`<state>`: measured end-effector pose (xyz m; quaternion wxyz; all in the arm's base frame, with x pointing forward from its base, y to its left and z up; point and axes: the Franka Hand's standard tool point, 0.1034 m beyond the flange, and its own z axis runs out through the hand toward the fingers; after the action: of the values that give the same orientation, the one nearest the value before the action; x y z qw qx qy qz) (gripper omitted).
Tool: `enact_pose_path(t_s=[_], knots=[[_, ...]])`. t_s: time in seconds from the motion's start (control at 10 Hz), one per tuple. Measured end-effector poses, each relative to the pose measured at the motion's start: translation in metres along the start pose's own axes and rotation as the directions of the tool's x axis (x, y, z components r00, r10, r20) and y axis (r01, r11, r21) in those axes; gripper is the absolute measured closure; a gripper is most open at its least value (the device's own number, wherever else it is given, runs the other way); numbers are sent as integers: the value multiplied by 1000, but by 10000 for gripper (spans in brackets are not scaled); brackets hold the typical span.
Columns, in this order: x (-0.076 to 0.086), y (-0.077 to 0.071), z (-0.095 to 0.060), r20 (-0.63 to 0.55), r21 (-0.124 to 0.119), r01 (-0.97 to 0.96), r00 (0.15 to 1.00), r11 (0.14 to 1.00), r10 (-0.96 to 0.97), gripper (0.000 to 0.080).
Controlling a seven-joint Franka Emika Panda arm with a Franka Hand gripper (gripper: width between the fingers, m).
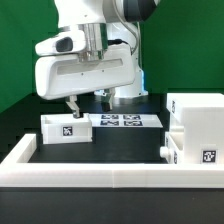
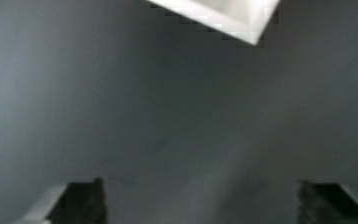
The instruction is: Assemble drawer
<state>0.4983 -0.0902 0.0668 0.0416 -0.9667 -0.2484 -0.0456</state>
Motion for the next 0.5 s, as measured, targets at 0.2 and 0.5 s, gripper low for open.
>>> enact_pose_path(t_s=[0.2, 0.5], knots=[[0, 0, 0, 1, 1, 19, 1000, 1000, -19, 154], [-39, 4, -7, -14, -50, -62, 998, 997, 61, 151]])
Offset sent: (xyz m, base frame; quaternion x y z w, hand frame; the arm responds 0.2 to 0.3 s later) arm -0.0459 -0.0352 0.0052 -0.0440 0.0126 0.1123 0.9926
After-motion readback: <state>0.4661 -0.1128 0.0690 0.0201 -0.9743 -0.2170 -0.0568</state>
